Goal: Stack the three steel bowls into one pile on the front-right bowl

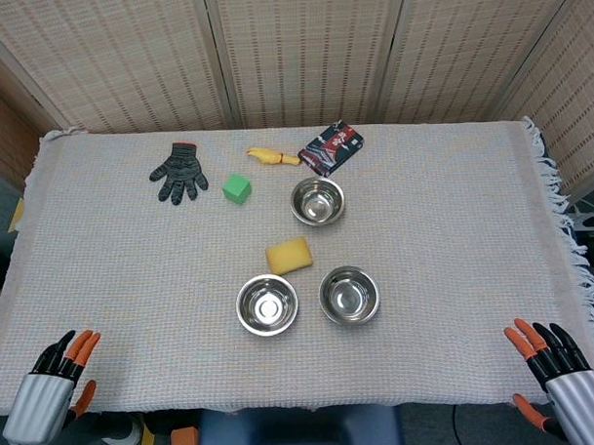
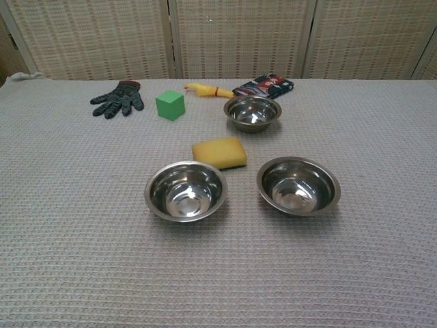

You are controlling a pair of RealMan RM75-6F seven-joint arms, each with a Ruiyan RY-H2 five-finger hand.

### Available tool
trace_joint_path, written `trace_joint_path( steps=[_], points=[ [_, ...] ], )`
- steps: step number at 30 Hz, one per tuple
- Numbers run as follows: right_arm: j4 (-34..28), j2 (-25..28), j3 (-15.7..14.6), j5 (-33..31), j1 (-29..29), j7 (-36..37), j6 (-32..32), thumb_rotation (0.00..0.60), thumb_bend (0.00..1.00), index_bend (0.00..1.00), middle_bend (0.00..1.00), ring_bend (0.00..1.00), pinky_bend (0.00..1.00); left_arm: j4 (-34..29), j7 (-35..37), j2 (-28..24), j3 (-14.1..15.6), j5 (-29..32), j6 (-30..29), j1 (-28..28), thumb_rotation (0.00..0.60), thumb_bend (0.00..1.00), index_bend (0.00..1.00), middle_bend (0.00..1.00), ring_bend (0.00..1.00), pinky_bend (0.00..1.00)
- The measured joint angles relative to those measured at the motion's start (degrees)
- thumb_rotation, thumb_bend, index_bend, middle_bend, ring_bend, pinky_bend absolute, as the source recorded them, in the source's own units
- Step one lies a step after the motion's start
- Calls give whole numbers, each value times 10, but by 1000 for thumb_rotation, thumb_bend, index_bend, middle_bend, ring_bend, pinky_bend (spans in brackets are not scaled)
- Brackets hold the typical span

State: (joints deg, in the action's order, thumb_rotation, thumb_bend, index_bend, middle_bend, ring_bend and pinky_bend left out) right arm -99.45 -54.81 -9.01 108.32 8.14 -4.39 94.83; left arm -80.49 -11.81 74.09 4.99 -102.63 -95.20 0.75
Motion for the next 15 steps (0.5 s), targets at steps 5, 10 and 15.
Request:
trace_joint_path(
  steps=[5,10,15],
  points=[
    [-1,-1,2,-7,-3,-3,-8,600,169,0,0,0,0,0,2,1,0,0,5,-3,600,414,45,103,77,228],
    [-5,-9,10,-24,-14,-12,-33,600,170,0,0,0,0,-5,11,-1,-6,-4,-2,-8,600,413,45,98,77,228],
    [-4,-32,36,-62,-39,-35,-72,600,169,0,0,0,0,-29,34,-19,-24,11,12,-26,600,415,39,95,72,232]
  ],
)
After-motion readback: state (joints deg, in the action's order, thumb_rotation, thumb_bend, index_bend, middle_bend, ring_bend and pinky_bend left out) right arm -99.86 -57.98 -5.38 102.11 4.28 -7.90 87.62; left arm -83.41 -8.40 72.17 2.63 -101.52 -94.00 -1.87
